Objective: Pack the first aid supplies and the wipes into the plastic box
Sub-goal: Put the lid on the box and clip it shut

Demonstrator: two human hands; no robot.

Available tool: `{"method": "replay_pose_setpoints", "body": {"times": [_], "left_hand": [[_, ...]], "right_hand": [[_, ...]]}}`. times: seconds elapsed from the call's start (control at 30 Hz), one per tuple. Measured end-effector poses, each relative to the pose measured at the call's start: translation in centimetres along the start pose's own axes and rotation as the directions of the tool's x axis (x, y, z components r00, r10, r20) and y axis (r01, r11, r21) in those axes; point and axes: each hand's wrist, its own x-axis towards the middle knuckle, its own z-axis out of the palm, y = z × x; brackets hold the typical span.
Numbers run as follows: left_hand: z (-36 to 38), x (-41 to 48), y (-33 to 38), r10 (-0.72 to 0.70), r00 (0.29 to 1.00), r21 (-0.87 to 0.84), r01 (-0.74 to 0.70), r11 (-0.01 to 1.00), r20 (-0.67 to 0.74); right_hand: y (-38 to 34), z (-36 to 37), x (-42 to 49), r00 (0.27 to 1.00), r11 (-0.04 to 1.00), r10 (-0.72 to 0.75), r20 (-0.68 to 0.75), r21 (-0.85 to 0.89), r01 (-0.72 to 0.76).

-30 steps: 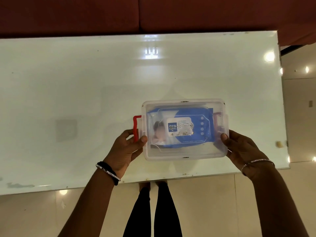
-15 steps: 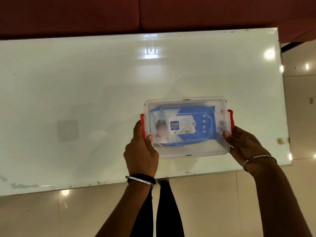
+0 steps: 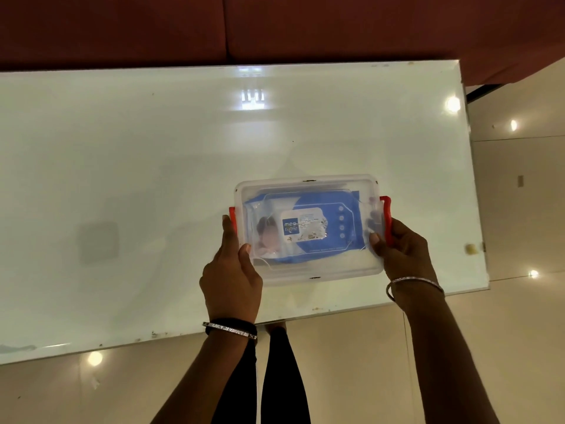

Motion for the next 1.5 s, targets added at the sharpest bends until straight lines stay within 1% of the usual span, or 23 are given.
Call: {"method": "replay_pose_setpoints", "body": {"times": [0.1,0.13,0.2,0.33,0.5,0.7,0.87,1.1,1.2,1.33,1.4,1.5], "left_hand": [[-0.1,0.0,-0.1,-0.004,1.000,-0.033,0.004,0.999,-0.002],[-0.1,0.0,-0.3,-0.002,1.000,-0.043,0.002,0.999,-0.002],[-0.2,0.0,-0.6,0.001,1.000,-0.070,-0.001,0.998,0.003],[-0.8,0.4,-1.1,-0.005,1.000,-0.158,0.006,0.987,0.009],[-3.2,2.5,-2.2,0.041,0.994,-0.169,-0.058,0.984,-0.101],[-5.0,6.3,-3.0,0.060,0.983,-0.204,-0.095,0.974,-0.171],[-5.3,8.7,-3.9,0.053,0.975,-0.216,-0.100,0.971,-0.214],[-4.8,9.8,-4.9,0.093,0.974,-0.191,-0.134,0.972,-0.208],[-4.7,9.7,-5.0,0.070,0.973,-0.174,-0.110,0.979,-0.220],[-4.9,9.5,-4.5,0.033,0.983,-0.200,-0.070,0.977,-0.182],[-5.3,9.2,-4.1,0.022,0.990,-0.148,-0.043,0.988,-0.140],[-5.9,8.9,-3.4,-0.006,0.999,-0.013,0.006,1.000,-0.034]], "right_hand": [[-0.1,1.1,-0.7,0.985,0.955,-0.123,-0.122,-0.283,0.085],[-0.2,1.4,-0.9,0.975,0.935,-0.163,-0.153,-0.338,0.103],[-0.4,1.8,-1.2,0.961,0.915,-0.195,-0.196,-0.390,0.106],[-0.9,2.3,-1.4,0.960,0.916,-0.166,-0.224,-0.395,0.067],[-3.2,4.6,-1.8,0.955,0.902,-0.235,-0.183,-0.407,0.144],[-7.0,7.7,-0.4,0.953,0.895,-0.272,-0.132,-0.398,0.201],[-8.2,9.6,0.7,0.956,0.884,-0.277,-0.093,-0.414,0.216],[-8.0,10.3,1.4,0.959,0.882,-0.267,-0.093,-0.424,0.204],[-7.9,10.1,1.4,0.965,0.882,-0.252,-0.077,-0.430,0.196],[-8.2,10.1,1.5,0.966,0.858,-0.258,-0.031,-0.466,0.214],[-8.3,10.2,1.4,0.966,0.842,-0.258,-0.022,-0.496,0.213],[-8.7,10.7,0.7,0.969,0.826,-0.244,-0.034,-0.531,0.189]]}}
